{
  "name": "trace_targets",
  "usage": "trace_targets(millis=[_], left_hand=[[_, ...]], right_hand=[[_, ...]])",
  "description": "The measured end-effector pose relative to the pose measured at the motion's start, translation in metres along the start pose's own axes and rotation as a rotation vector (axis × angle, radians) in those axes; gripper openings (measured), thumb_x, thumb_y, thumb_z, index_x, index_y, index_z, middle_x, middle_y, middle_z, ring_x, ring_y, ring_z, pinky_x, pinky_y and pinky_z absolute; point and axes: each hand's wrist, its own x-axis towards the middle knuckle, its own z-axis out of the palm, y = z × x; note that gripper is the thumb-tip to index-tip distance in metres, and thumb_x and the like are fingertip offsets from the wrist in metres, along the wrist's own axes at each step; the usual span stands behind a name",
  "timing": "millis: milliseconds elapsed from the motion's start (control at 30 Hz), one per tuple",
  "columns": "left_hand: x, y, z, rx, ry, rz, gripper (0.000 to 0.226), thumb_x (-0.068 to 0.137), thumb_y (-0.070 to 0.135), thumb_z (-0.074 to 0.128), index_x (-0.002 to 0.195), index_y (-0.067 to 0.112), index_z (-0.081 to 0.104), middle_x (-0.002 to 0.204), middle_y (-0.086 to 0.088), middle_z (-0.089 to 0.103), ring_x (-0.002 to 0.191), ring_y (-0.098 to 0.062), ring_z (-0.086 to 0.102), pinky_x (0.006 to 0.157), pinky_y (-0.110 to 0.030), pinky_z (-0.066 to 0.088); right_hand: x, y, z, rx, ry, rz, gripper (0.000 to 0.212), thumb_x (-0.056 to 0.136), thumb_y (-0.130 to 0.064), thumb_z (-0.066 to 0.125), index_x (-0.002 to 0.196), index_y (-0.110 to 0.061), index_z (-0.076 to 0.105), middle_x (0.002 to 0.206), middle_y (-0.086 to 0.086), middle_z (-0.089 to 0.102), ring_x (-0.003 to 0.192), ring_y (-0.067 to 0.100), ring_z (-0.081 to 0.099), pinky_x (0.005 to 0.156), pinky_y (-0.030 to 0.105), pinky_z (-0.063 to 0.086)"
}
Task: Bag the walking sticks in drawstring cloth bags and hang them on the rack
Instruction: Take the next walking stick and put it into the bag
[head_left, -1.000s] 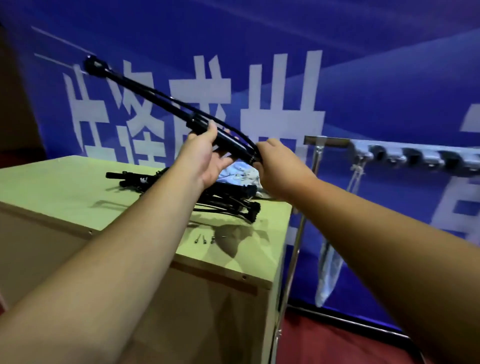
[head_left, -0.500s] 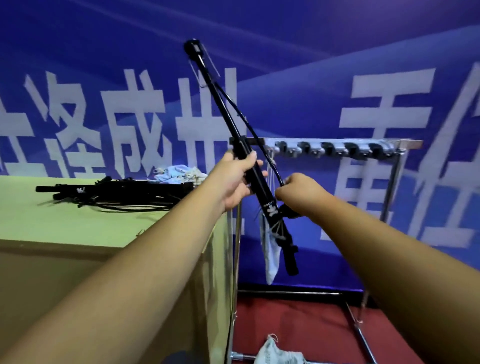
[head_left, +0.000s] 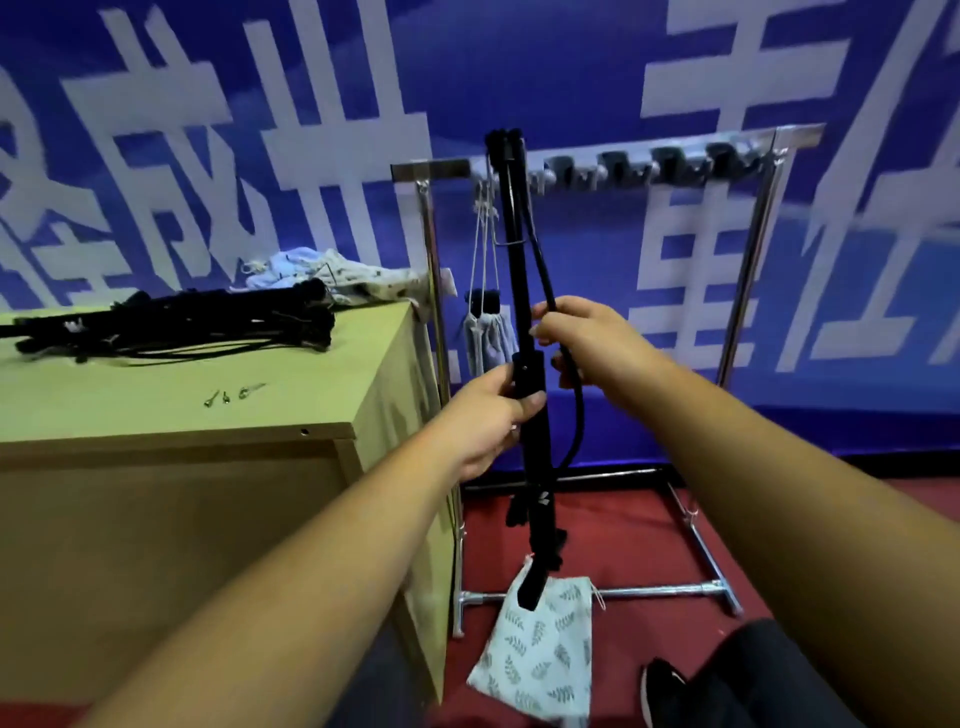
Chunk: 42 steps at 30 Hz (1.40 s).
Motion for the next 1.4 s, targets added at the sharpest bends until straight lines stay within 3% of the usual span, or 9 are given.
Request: trace_targets(millis=[133, 233, 400, 633, 733, 900, 1067, 1267, 1400], left_hand=[[0.005, -0.038, -0.001, 0.119, 0.066, 0.004, 0.036, 0.092, -0.002, 0.074, 0.12, 0.02, 0.071, 0.107, -0.003, 0.074, 0.098, -0.02, 0.068, 0.1, -0.051, 0.055], [0.011, -0.064, -0.003, 0.271, 0.139, 0.047, 0.045, 0.073, 0.017, 0.089, 0.115, 0.023, 0.075, 0.107, 0.0, 0.079, 0.104, -0.025, 0.075, 0.104, -0.053, 0.057], [0.021, -0.111, -0.003, 0.309, 0.12, 0.044, 0.041, 0.08, -0.01, 0.083, 0.114, 0.01, 0.071, 0.106, -0.006, 0.08, 0.101, -0.016, 0.076, 0.096, -0.038, 0.062], [0.03, -0.176, -0.021, 0.382, 0.177, -0.108, 0.043, 0.068, 0.008, 0.093, 0.099, 0.024, 0.068, 0.092, -0.001, 0.078, 0.087, -0.016, 0.071, 0.084, -0.037, 0.062], [0.048, -0.175, -0.023, 0.411, 0.21, -0.139, 0.04, 0.073, 0.003, 0.092, 0.096, 0.02, 0.064, 0.086, 0.003, 0.073, 0.077, -0.009, 0.065, 0.067, -0.022, 0.051], [0.068, -0.17, -0.045, 0.459, 0.037, -0.231, 0.031, 0.079, 0.004, 0.088, 0.086, 0.022, 0.064, 0.072, 0.01, 0.066, 0.069, -0.008, 0.057, 0.072, -0.028, 0.047], [0.082, -0.158, -0.061, 0.464, 0.15, -0.111, 0.044, 0.088, -0.009, 0.071, 0.115, 0.023, 0.058, 0.107, 0.004, 0.069, 0.093, -0.023, 0.065, 0.081, -0.036, 0.051], [0.058, -0.104, -0.059, 0.416, 0.488, 0.248, 0.07, 0.089, 0.045, 0.073, 0.149, 0.029, 0.039, 0.131, 0.008, 0.062, 0.091, -0.008, 0.074, 0.089, -0.034, 0.059], [0.036, -0.093, -0.058, 0.553, 0.503, 0.402, 0.087, 0.091, 0.056, 0.077, 0.161, 0.031, 0.031, 0.163, 0.011, 0.042, 0.145, -0.005, 0.046, 0.115, -0.02, 0.042]], right_hand=[[0.006, 0.048, 0.017, -0.188, 0.059, 0.016, 0.021, 0.09, -0.036, 0.076, 0.106, -0.026, 0.067, 0.089, -0.006, 0.073, 0.076, 0.015, 0.067, 0.065, 0.035, 0.055], [0.008, 0.088, 0.026, -0.229, 0.11, 0.055, 0.029, 0.088, -0.041, 0.08, 0.104, -0.023, 0.064, 0.094, -0.004, 0.073, 0.084, 0.015, 0.07, 0.07, 0.034, 0.053], [0.001, 0.147, 0.039, -0.172, 0.046, 0.088, 0.043, 0.079, -0.047, 0.09, 0.105, -0.024, 0.065, 0.096, -0.009, 0.073, 0.089, 0.007, 0.071, 0.071, 0.026, 0.052], [0.02, 0.205, 0.056, -0.329, -0.139, 0.139, 0.029, 0.078, -0.038, 0.093, 0.085, -0.019, 0.073, 0.074, -0.009, 0.073, 0.062, -0.007, 0.063, 0.056, 0.014, 0.043], [0.039, 0.208, 0.059, -0.306, -0.163, 0.164, 0.029, 0.076, -0.037, 0.096, 0.091, -0.021, 0.077, 0.078, -0.008, 0.077, 0.065, -0.005, 0.067, 0.059, 0.015, 0.049], [0.053, 0.22, 0.057, -0.418, -0.158, 0.167, 0.036, 0.072, -0.045, 0.097, 0.078, -0.019, 0.073, 0.072, -0.004, 0.074, 0.067, 0.007, 0.068, 0.067, 0.029, 0.055], [0.056, 0.237, 0.056, -0.581, -0.187, 0.194, 0.046, 0.077, -0.048, 0.093, 0.083, -0.007, 0.072, 0.08, 0.01, 0.074, 0.075, 0.025, 0.069, 0.069, 0.037, 0.054], [0.048, 0.246, 0.067, -0.698, -0.243, 0.208, 0.052, 0.074, -0.05, 0.095, 0.089, -0.005, 0.074, 0.085, 0.013, 0.075, 0.081, 0.029, 0.07, 0.064, 0.035, 0.049], [0.038, 0.243, 0.082, -0.75, -0.322, 0.121, 0.041, 0.077, -0.041, 0.095, 0.079, -0.018, 0.061, 0.076, -0.004, 0.065, 0.07, 0.015, 0.06, 0.054, 0.018, 0.038]])
